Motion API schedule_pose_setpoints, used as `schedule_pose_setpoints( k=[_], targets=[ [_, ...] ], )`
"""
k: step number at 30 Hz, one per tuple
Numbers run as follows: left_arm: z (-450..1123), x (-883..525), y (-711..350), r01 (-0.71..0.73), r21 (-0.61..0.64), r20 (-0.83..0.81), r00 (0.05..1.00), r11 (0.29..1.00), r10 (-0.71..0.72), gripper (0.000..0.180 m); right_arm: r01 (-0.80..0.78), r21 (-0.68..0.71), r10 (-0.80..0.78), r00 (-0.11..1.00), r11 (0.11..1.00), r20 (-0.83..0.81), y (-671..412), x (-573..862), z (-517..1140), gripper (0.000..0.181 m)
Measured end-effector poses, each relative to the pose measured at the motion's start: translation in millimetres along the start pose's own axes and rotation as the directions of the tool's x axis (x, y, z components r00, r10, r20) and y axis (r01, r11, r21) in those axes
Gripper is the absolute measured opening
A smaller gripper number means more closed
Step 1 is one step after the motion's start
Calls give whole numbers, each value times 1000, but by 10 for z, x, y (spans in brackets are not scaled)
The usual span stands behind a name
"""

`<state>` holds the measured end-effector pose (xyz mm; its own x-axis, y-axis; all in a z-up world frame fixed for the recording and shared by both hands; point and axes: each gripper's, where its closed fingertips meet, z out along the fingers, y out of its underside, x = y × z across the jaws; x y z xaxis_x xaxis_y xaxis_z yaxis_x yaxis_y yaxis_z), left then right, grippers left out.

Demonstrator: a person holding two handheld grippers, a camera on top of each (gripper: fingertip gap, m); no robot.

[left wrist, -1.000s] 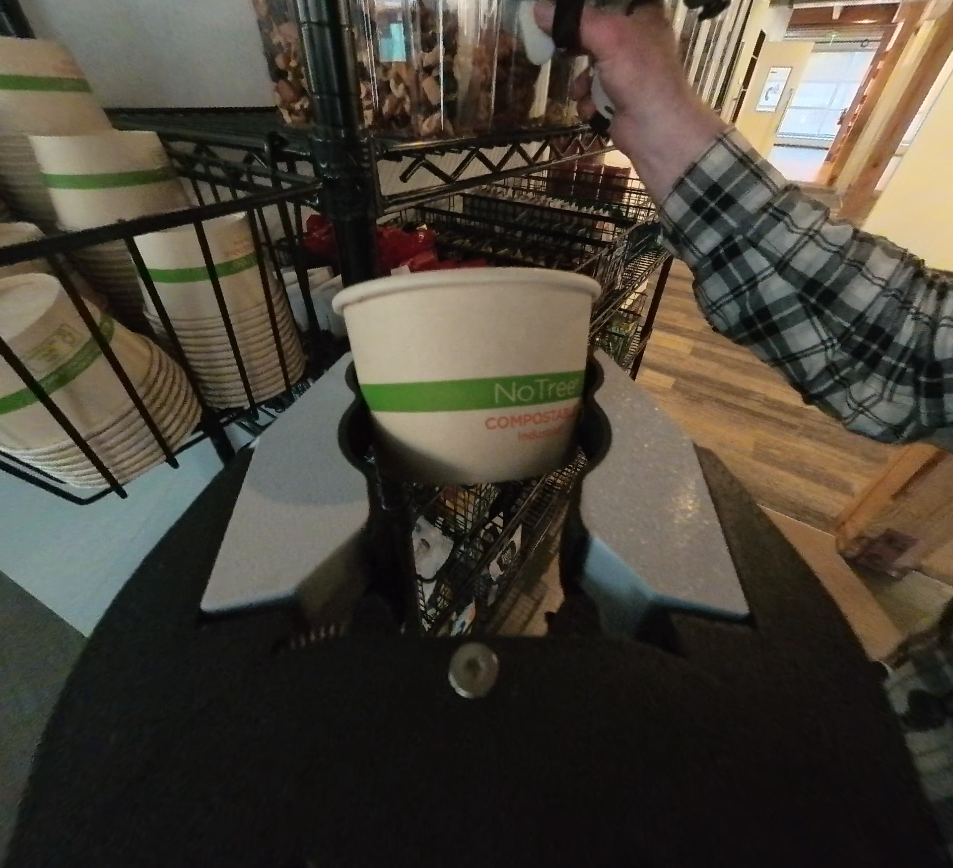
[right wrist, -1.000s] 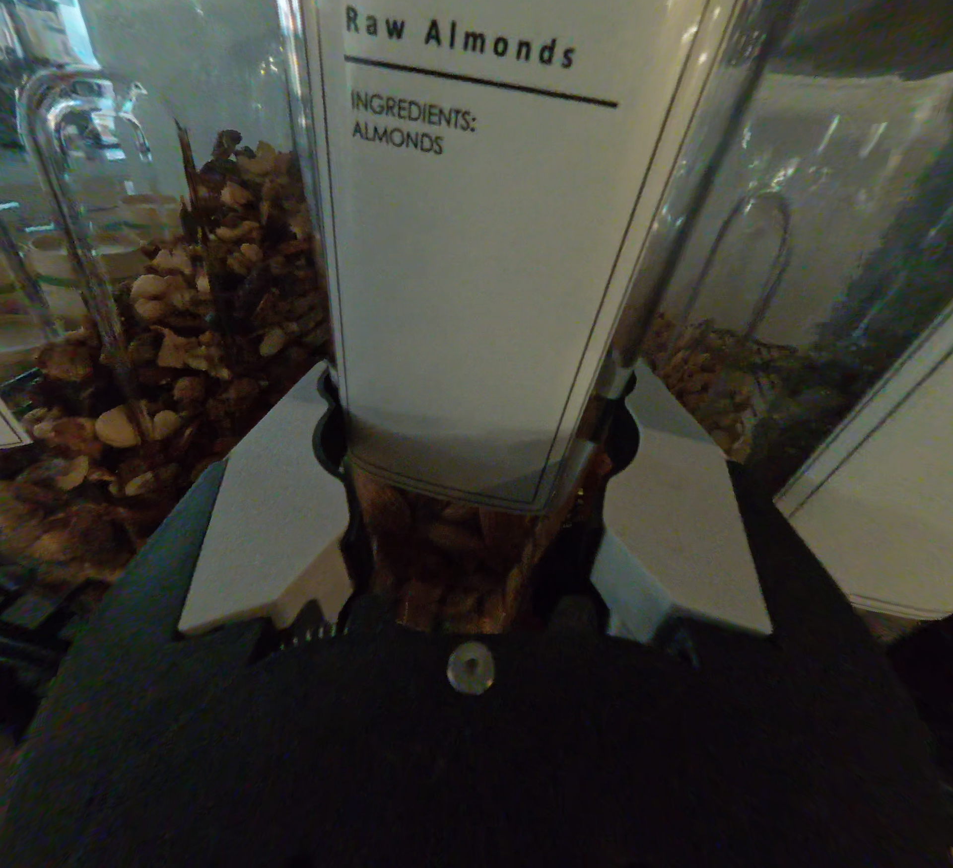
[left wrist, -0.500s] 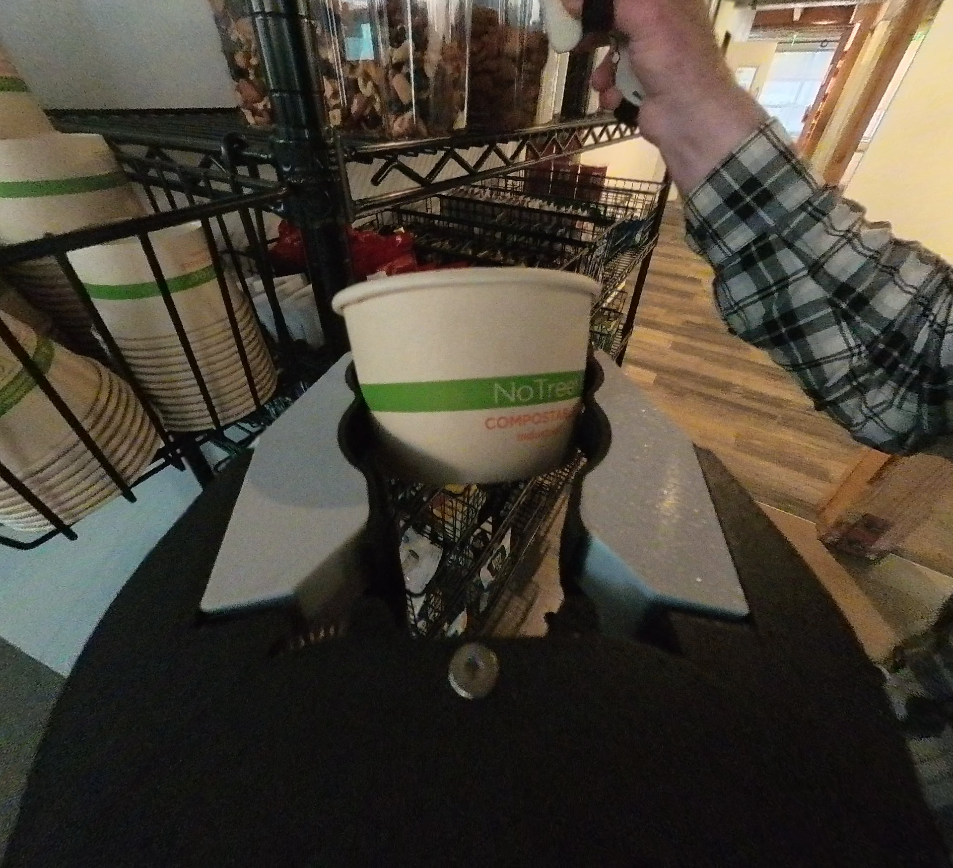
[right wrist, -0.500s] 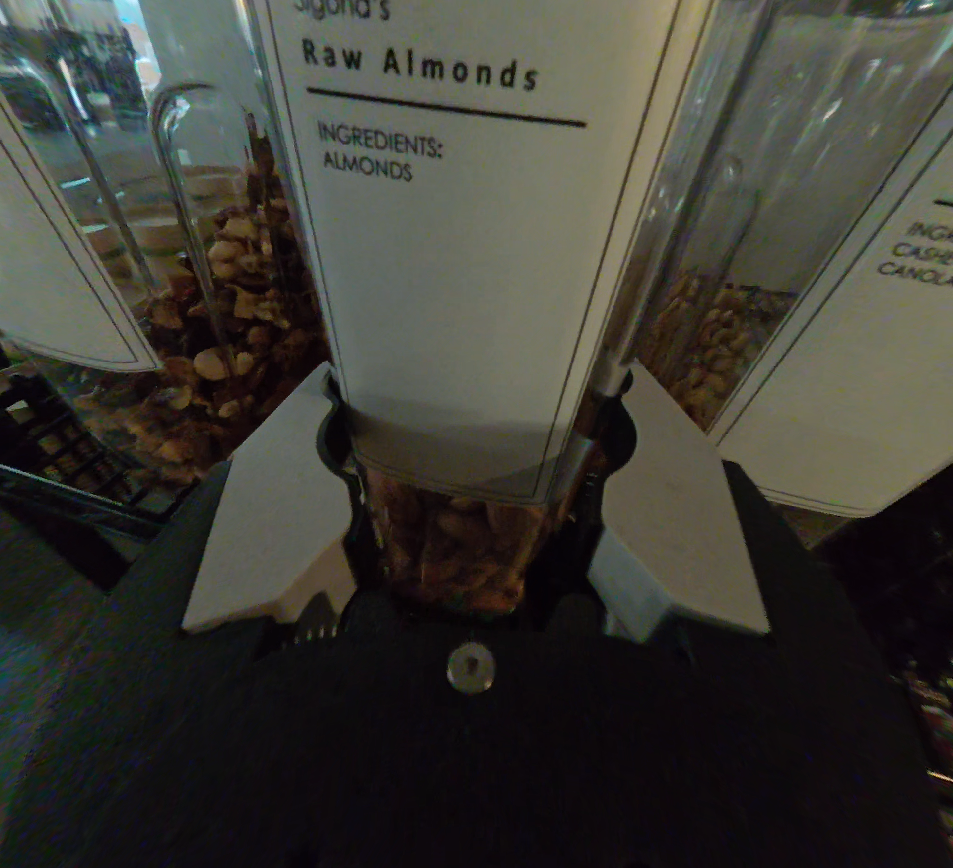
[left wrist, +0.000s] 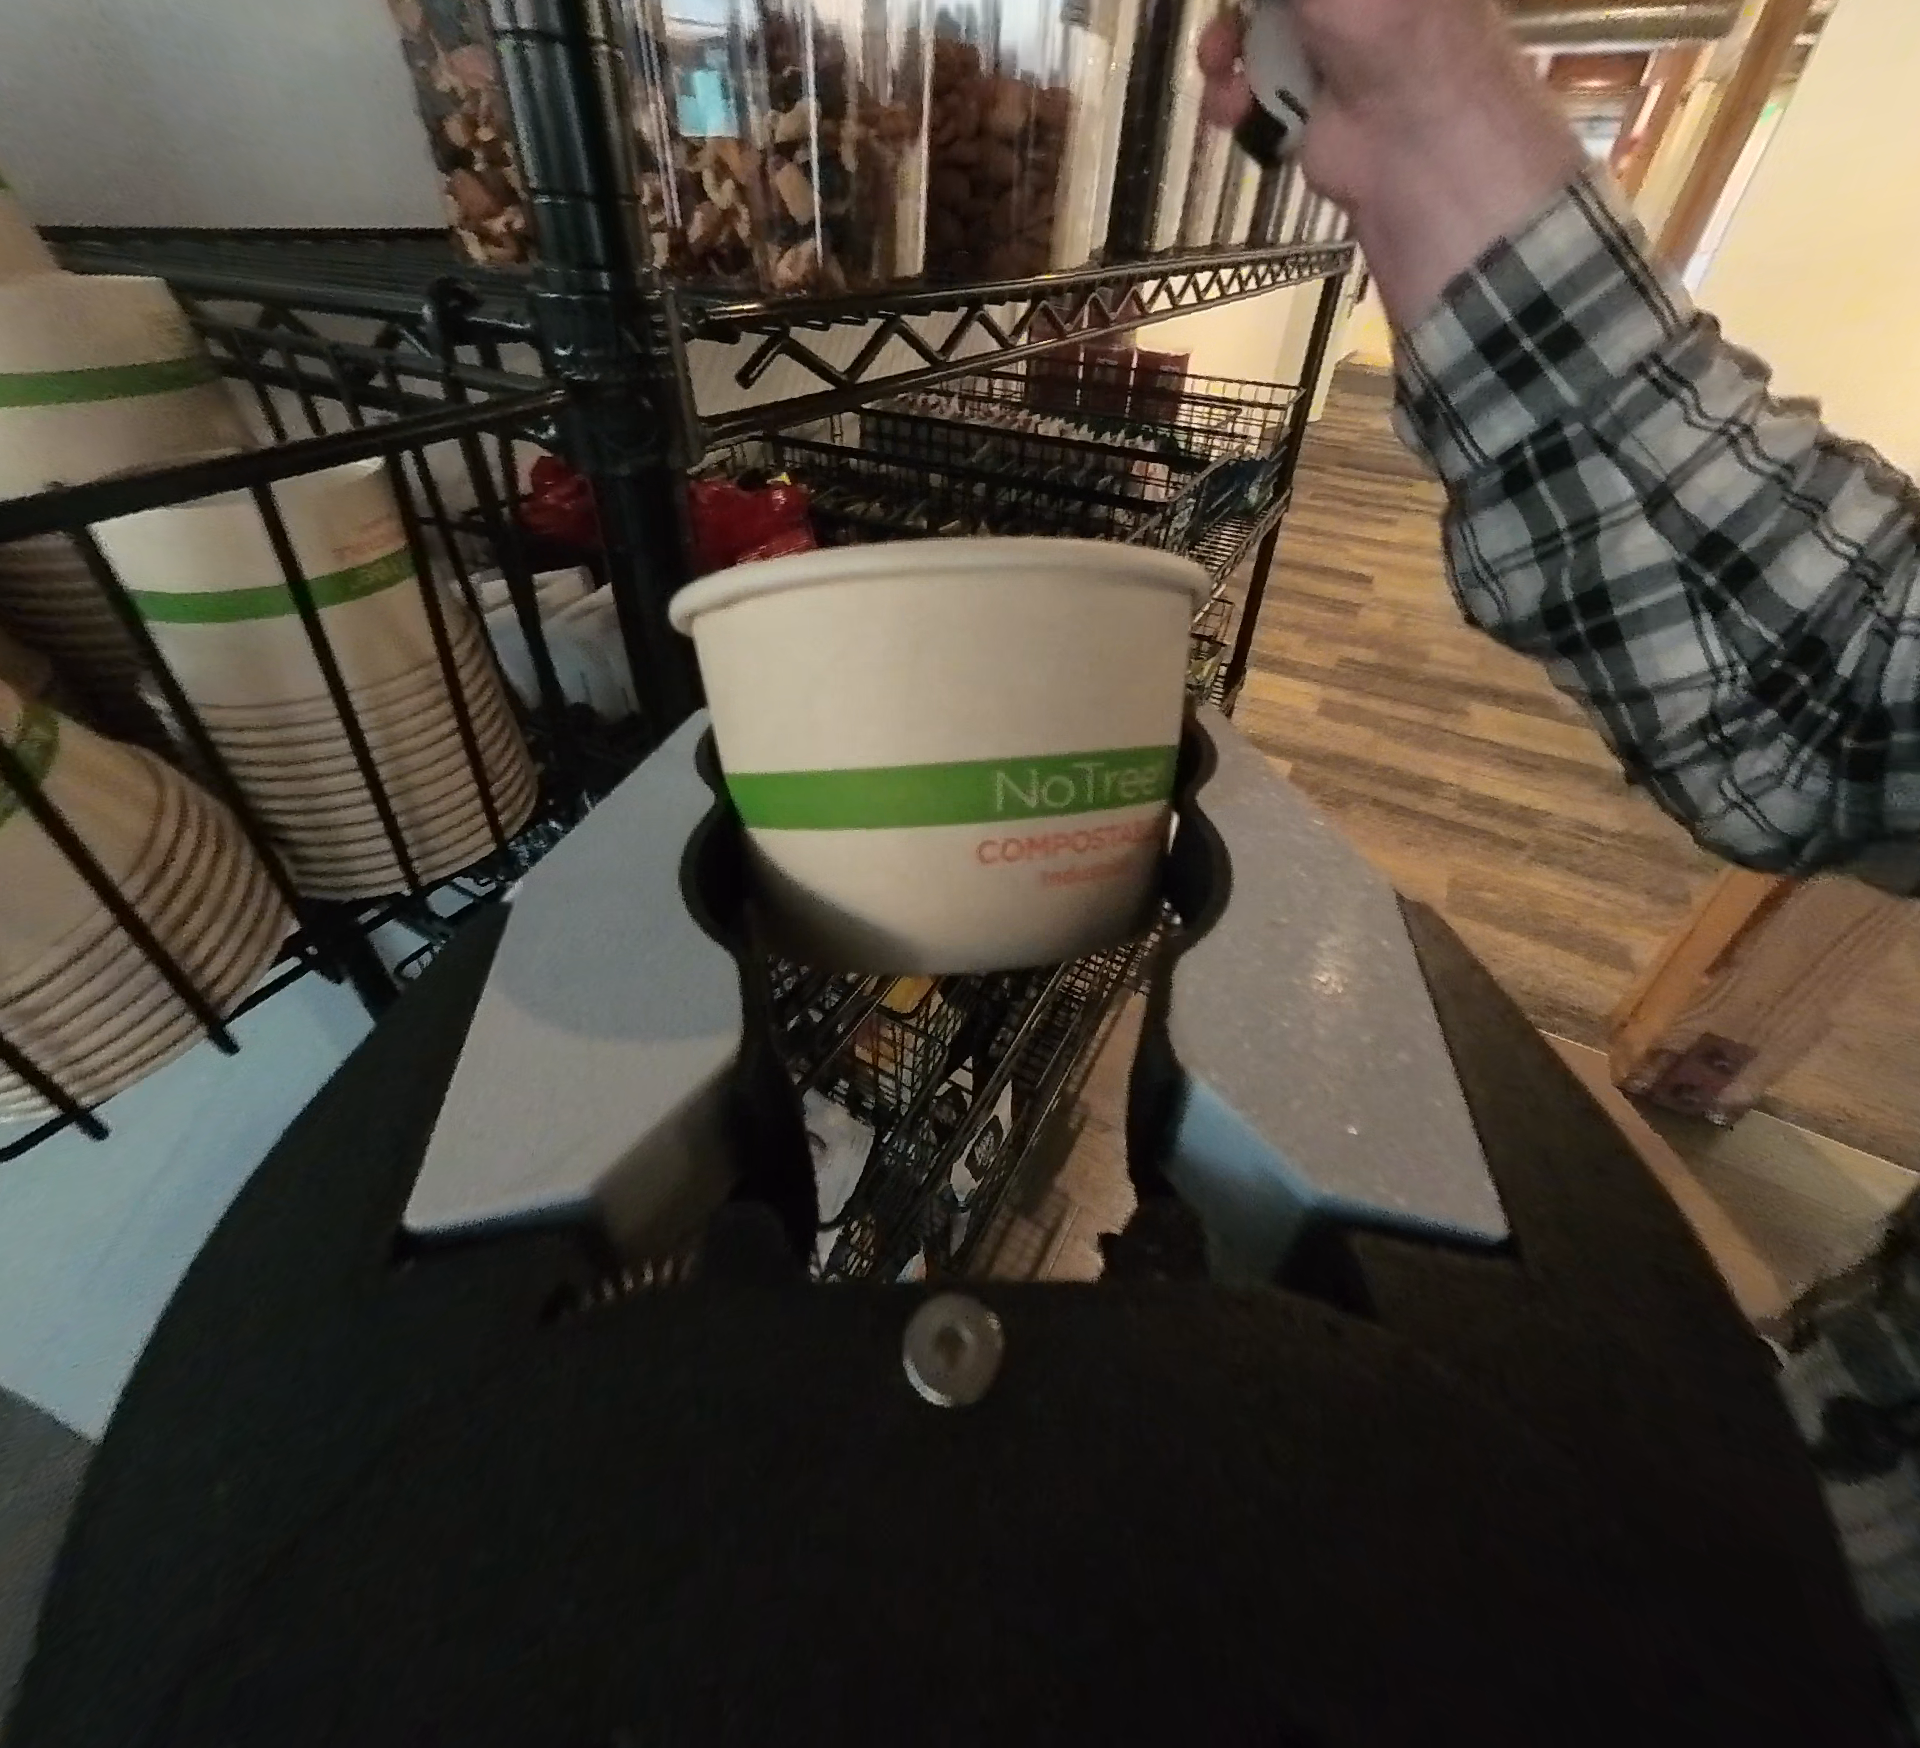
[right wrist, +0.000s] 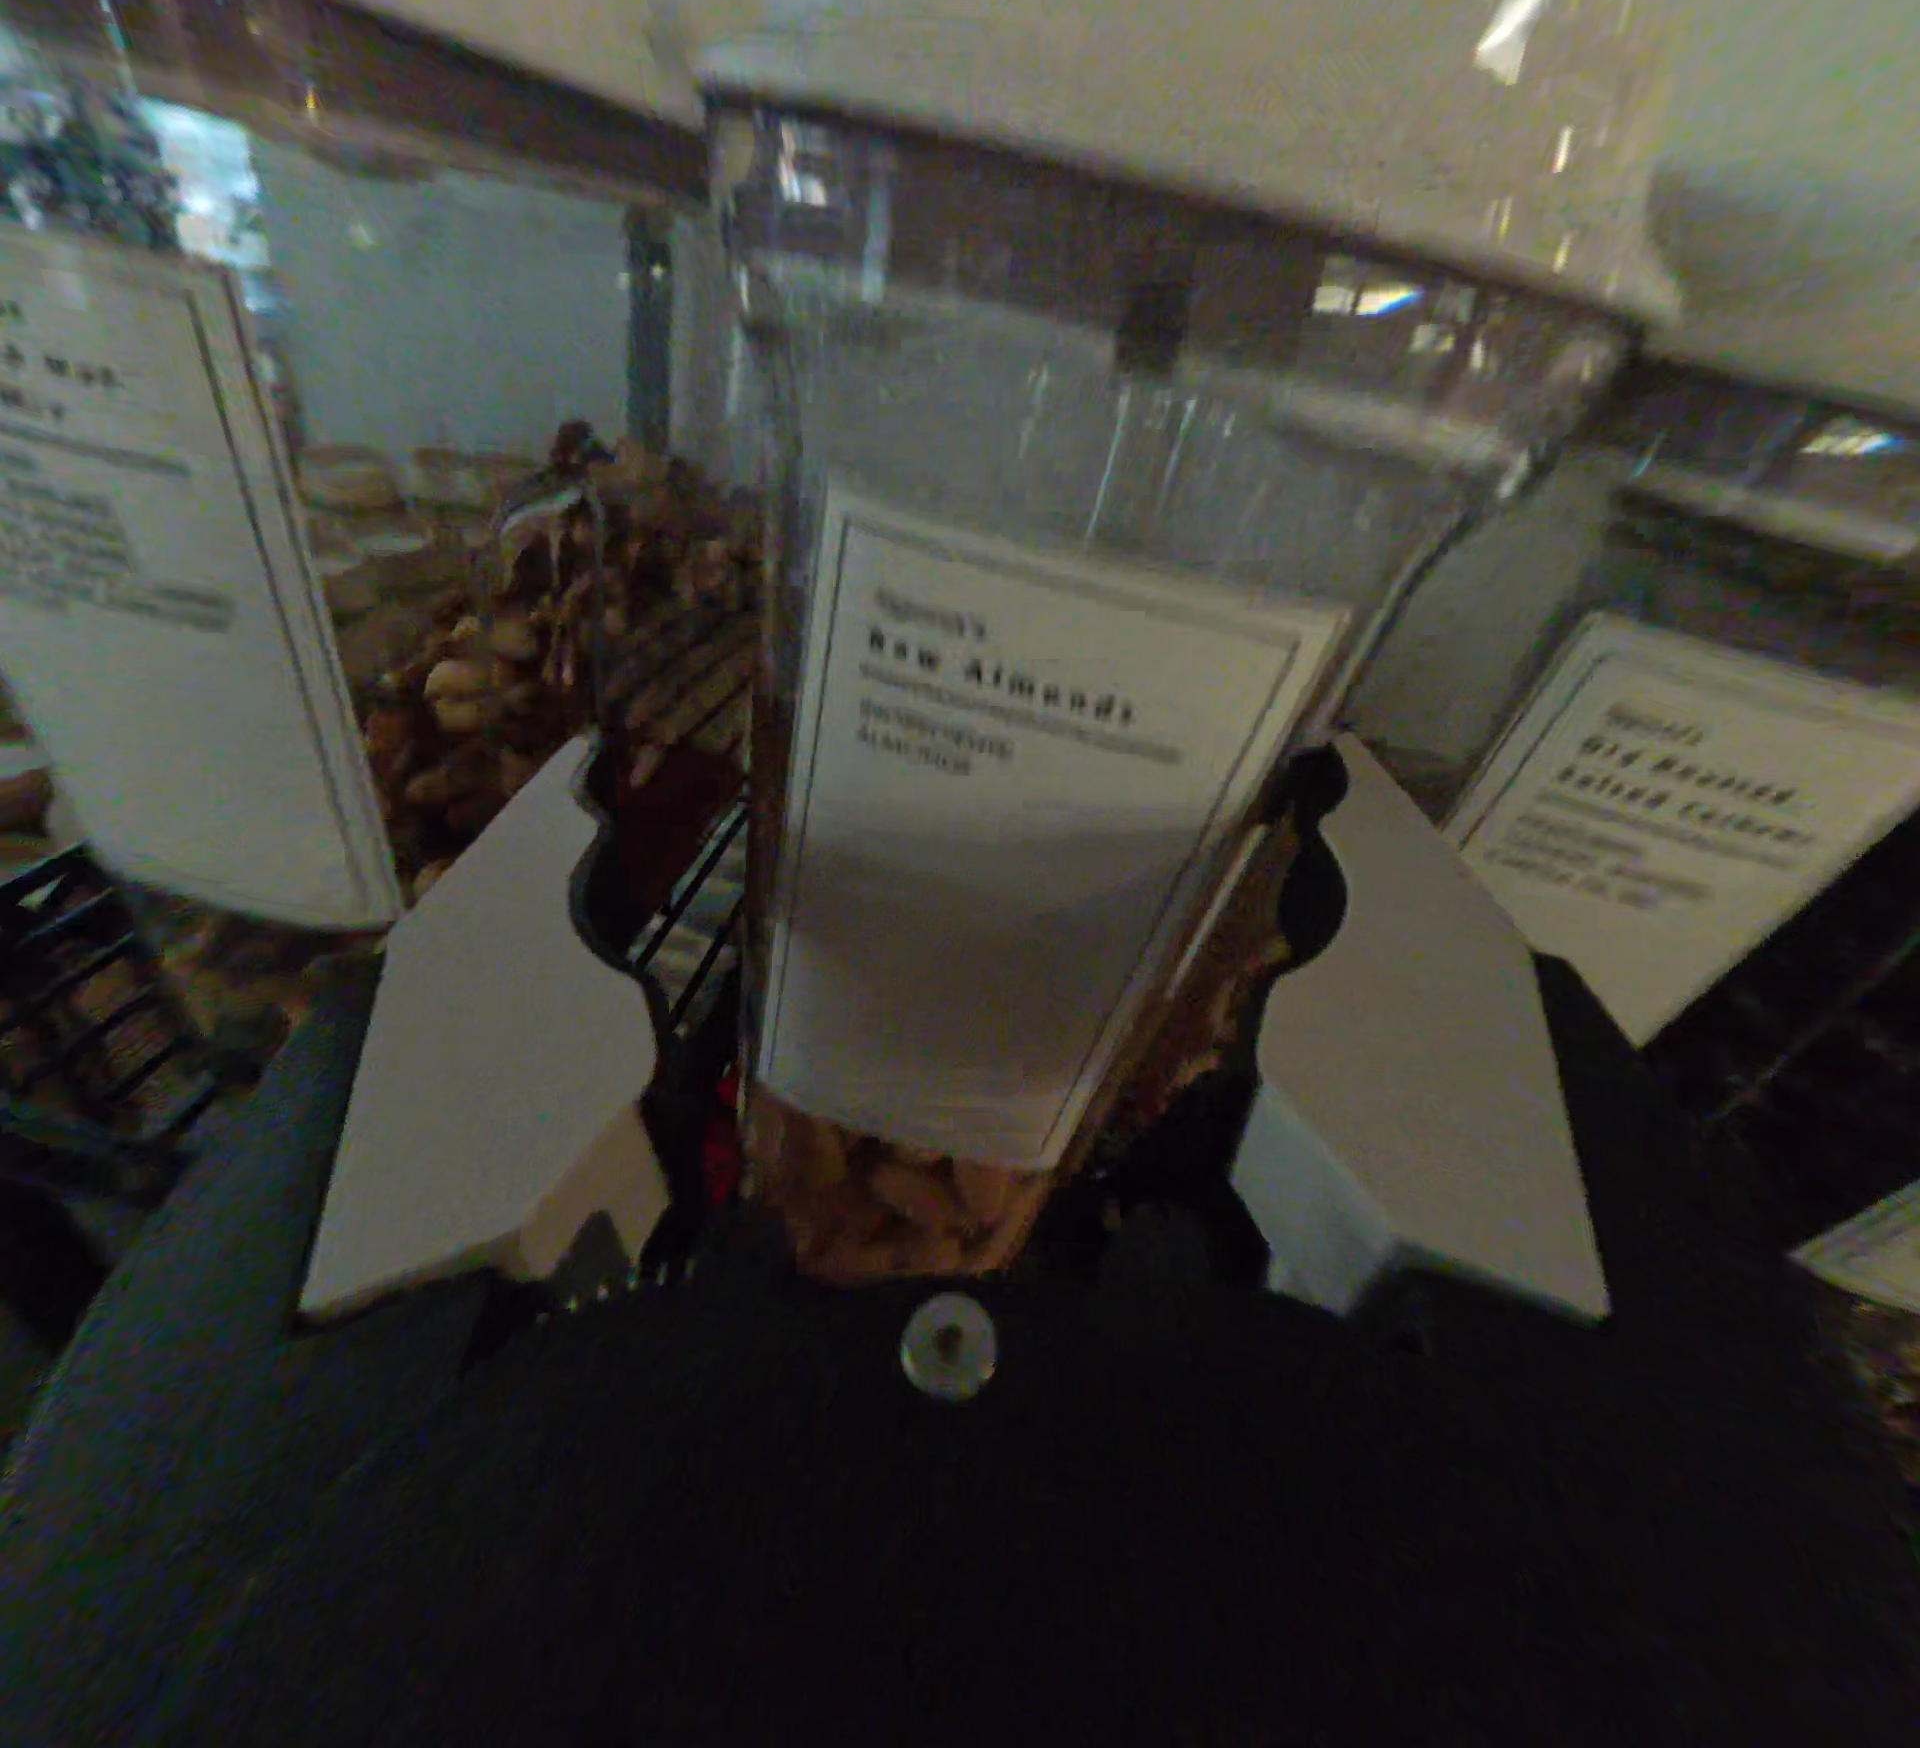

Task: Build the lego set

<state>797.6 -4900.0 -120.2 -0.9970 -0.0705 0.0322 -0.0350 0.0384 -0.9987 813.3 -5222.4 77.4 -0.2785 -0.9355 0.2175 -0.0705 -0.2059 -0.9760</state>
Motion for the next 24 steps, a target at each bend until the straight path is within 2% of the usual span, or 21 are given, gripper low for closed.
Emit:
schedule_pose_setpoints(
  k=[2, 4, 7, 16, 24],
  targets=[
    [22, 18, 2, -2, 0, -9, 1000, 1000, 2, 80, 4, 7, -4, 1000, 1000, -25, -83, 59, 40, 121],
    [29, 35, 6, 1, 3, -18, 1000, 1000, -1, 80, -7, -10, 6, 1000, 1000, -29, -90, 101, 92, 107],
    [7, 44, 13, 3, 5, -22, 1000, 1000, -3, 80, -43, -12, 43, 999, 999, -12, -78, 102, 130, 104],
    [-106, -14, 15, 18, 12, -19, 1000, 1000, -17, 80, -70, -92, 74, 996, 993, 44, -116, 30, 94, 100],
    [-122, -46, -116, -10, 36, -22, 1000, 999, 11, 81, -100, -88, 106, 992, 991, 71, -227, 37, -151, 100]
  ],
)
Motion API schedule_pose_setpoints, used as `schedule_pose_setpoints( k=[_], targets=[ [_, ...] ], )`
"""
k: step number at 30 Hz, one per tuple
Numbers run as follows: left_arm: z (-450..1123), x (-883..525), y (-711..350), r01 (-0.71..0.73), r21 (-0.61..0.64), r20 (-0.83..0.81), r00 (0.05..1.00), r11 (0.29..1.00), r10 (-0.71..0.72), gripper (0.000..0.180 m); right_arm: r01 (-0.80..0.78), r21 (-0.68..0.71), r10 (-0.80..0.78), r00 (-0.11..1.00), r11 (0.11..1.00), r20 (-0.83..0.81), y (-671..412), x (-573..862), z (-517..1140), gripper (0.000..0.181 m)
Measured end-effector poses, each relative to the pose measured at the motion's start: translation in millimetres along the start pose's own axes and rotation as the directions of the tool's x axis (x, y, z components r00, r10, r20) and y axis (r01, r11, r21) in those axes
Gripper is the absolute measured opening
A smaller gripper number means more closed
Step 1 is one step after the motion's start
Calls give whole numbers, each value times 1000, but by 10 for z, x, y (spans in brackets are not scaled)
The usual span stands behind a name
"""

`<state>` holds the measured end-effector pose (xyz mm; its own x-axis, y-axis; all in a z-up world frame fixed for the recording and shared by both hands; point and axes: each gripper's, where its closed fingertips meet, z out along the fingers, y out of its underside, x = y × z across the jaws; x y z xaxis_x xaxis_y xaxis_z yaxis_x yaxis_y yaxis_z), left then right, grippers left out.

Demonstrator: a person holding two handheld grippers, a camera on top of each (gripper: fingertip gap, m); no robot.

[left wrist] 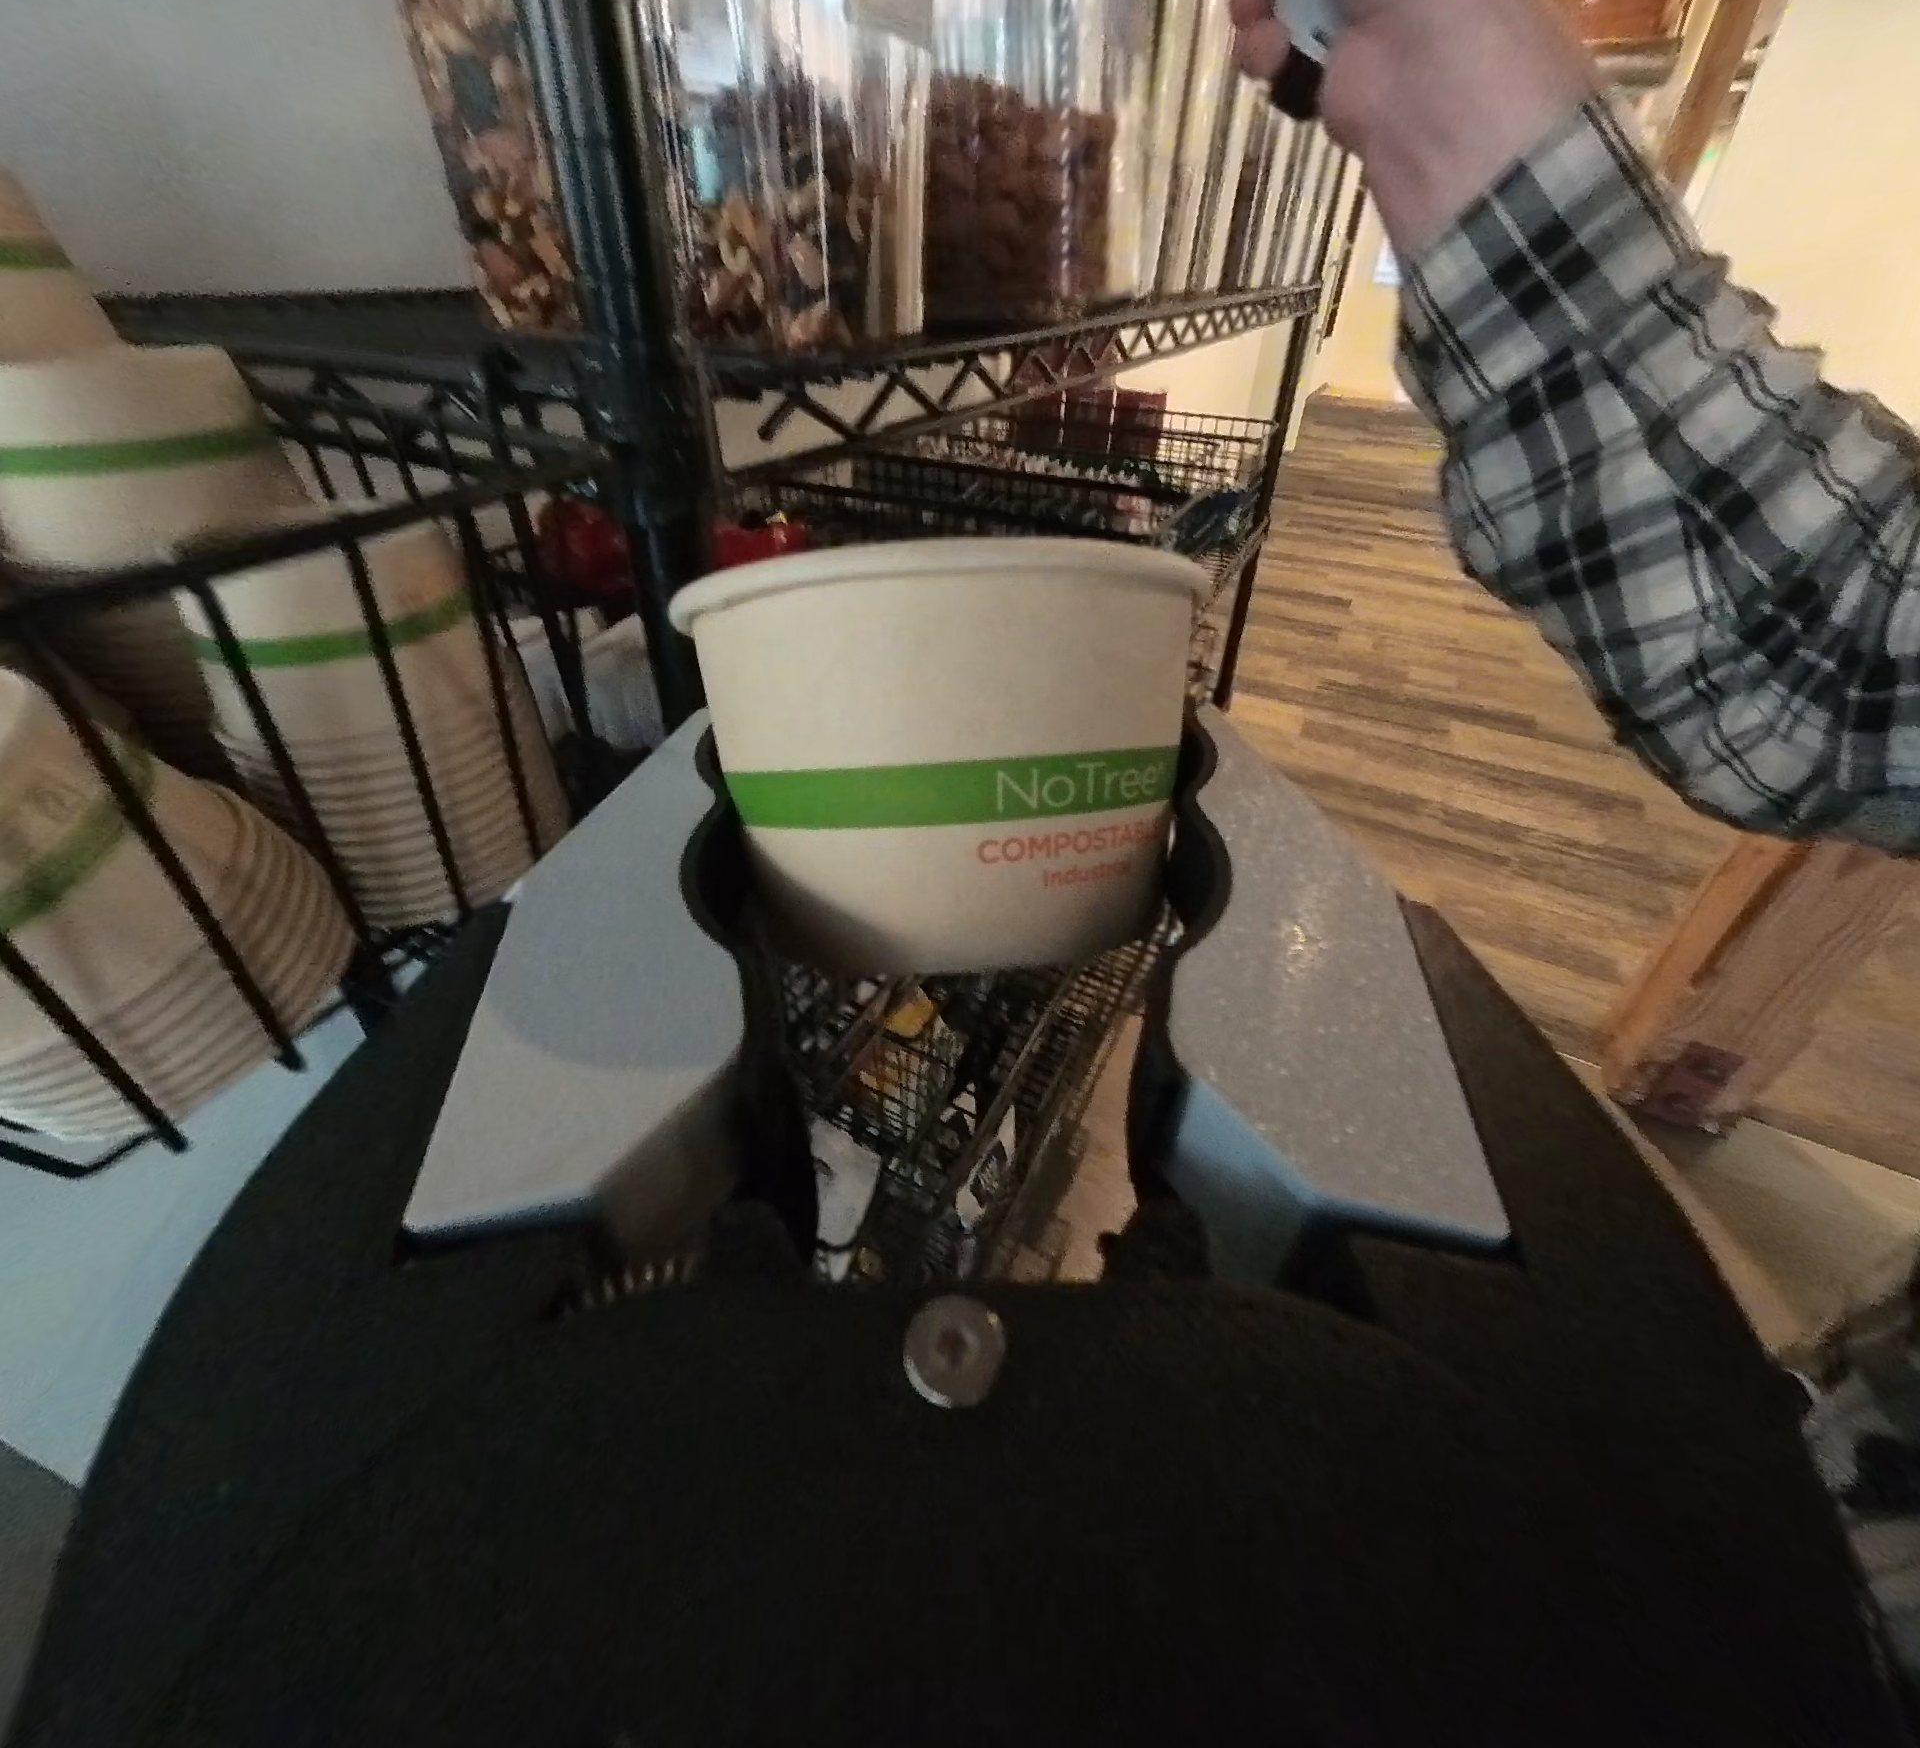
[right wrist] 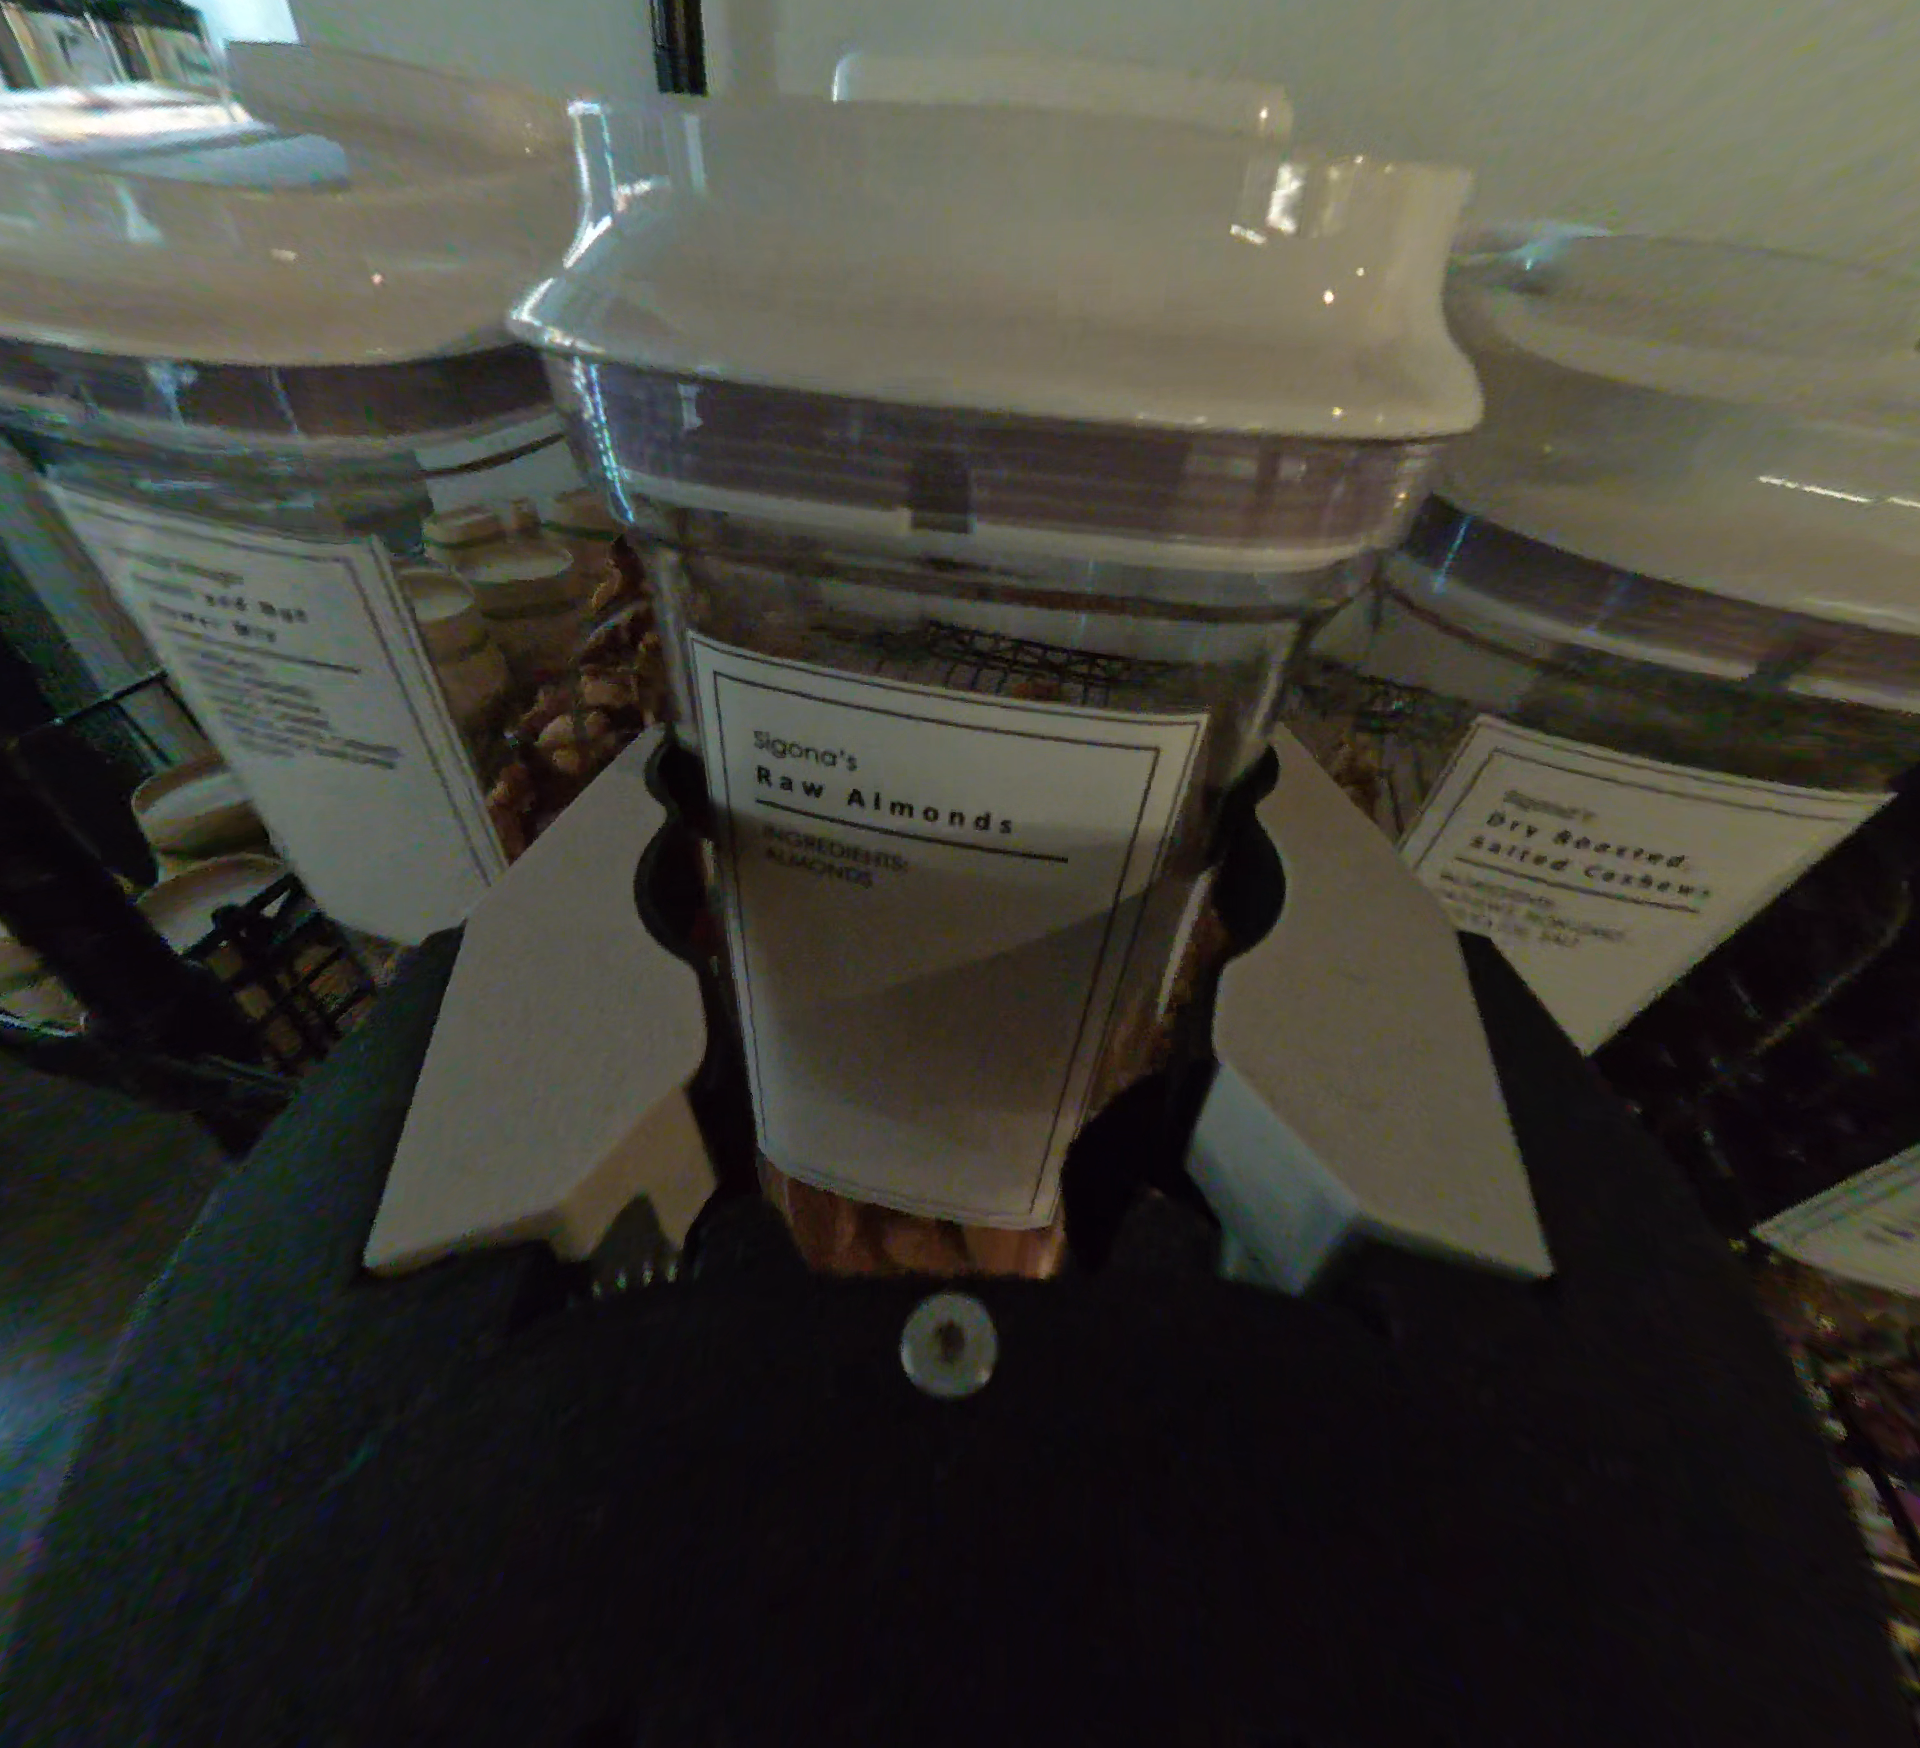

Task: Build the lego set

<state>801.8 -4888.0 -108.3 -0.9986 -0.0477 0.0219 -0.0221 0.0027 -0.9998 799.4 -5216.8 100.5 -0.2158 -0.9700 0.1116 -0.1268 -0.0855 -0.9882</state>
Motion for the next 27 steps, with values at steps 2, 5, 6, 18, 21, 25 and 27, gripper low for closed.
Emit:
schedule_pose_setpoints(
  k=[2, 5, 6, 18, 21, 25, 27],
  targets=[
    [-13, -31, -66, -9, 12, 6, 1000, 1000, 9, 81, -2, -4, 2, 1000, 1000, -1, 53, -8, -56, 100],
    [-13, -89, -148, -13, 26, 8, 1000, 1000, 13, 81, -13, 10, 13, 1000, 1000, 1, 94, -7, -164, 100],
    [-9, -101, -170, -16, 29, 6, 1000, 999, 16, 80, -15, 14, 15, 1000, 1000, 4, 94, -12, -206, 100],
    [618, 430, -246, -17, 31, -189, 982, 999, 22, 80, -29, 52, 26, 999, 998, 45, 88, -28, -505, 100],
    [834, 587, -191, 15, 26, -251, 968, 1000, -8, 81, -28, 67, 24, 998, 997, 53, 91, -9, -537, 100],
    [1017, 726, -154, 15, 21, -298, 955, 1000, -8, 80, 28, 88, -29, 1000, 996, 13, 41, 7, -474, 114],
    [1072, 766, -158, 16, 23, -310, 951, 1000, -8, 81, 60, 84, -57, 998, 995, -37, 15, 23, -410, 122]
  ],
)
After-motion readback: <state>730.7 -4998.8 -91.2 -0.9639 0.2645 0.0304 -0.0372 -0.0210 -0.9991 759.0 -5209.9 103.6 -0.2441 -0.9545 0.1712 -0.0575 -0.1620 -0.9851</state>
